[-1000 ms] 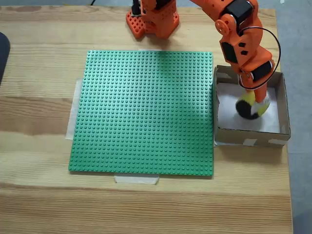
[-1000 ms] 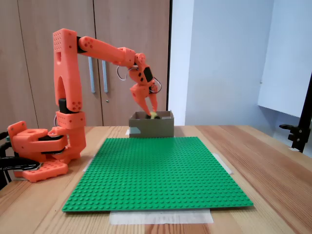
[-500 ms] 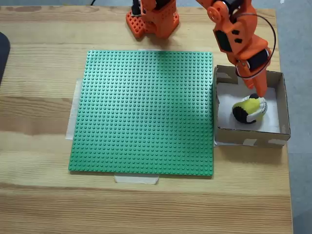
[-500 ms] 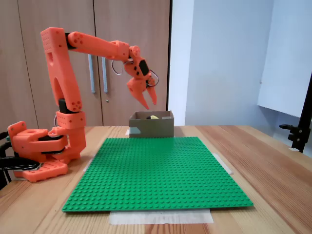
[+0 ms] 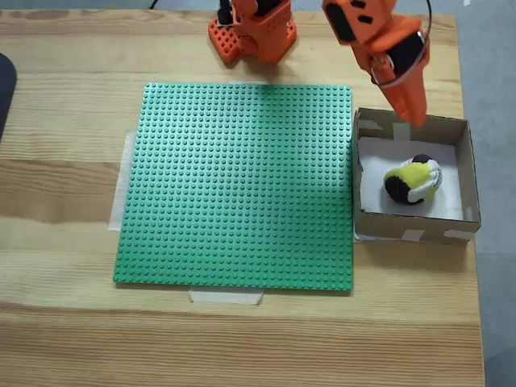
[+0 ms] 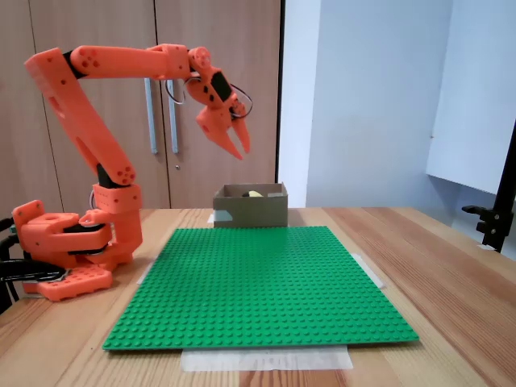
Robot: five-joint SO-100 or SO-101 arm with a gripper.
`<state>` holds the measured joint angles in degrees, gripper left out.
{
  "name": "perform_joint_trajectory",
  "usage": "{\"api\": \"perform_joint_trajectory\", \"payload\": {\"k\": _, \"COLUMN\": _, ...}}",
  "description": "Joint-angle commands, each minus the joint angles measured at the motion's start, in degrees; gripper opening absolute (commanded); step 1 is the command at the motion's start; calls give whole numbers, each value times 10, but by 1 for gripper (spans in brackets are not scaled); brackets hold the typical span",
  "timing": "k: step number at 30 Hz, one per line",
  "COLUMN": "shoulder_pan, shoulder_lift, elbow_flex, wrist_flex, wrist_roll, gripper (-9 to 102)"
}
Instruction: Pick the ball and put it in the box.
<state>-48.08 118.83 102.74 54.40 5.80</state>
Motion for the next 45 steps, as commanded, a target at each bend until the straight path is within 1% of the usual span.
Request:
{"api": "perform_joint_trajectory", "payload": {"k": 1, "shoulder_pan": 12, "shoulder_lift": 52, "elbow_flex": -1, "wrist_flex": 5, "wrist_roll": -20, "gripper": 7}}
{"api": "perform_joint_trajectory", "payload": {"k": 6, "shoulder_pan": 38, "shoulder_lift": 102, "elbow_flex": 22, "wrist_flex": 8, "wrist_roll": -33, "gripper": 3}}
{"api": "perform_joint_trajectory", "payload": {"k": 14, "shoulder_pan": 109, "shoulder_lift": 141, "elbow_flex": 42, "wrist_flex": 18, "wrist_roll": -51, "gripper": -1}}
{"api": "perform_joint_trajectory", "payload": {"k": 24, "shoulder_pan": 229, "shoulder_lift": 171, "elbow_flex": 76, "wrist_flex": 7, "wrist_roll": -66, "gripper": -1}}
{"api": "perform_joint_trajectory", "payload": {"k": 28, "shoulder_pan": 276, "shoulder_lift": 172, "elbow_flex": 95, "wrist_flex": -11, "wrist_roll": -69, "gripper": -1}}
{"api": "perform_joint_trajectory", "payload": {"k": 34, "shoulder_pan": 322, "shoulder_lift": 194, "elbow_flex": 140, "wrist_flex": -51, "wrist_roll": -69, "gripper": -1}}
{"api": "perform_joint_trajectory", "payload": {"k": 40, "shoulder_pan": 359, "shoulder_lift": 246, "elbow_flex": 226, "wrist_flex": -105, "wrist_roll": -83, "gripper": -1}}
{"api": "perform_joint_trajectory", "payload": {"k": 45, "shoulder_pan": 387, "shoulder_lift": 293, "elbow_flex": 295, "wrist_flex": -129, "wrist_roll": -86, "gripper": -1}}
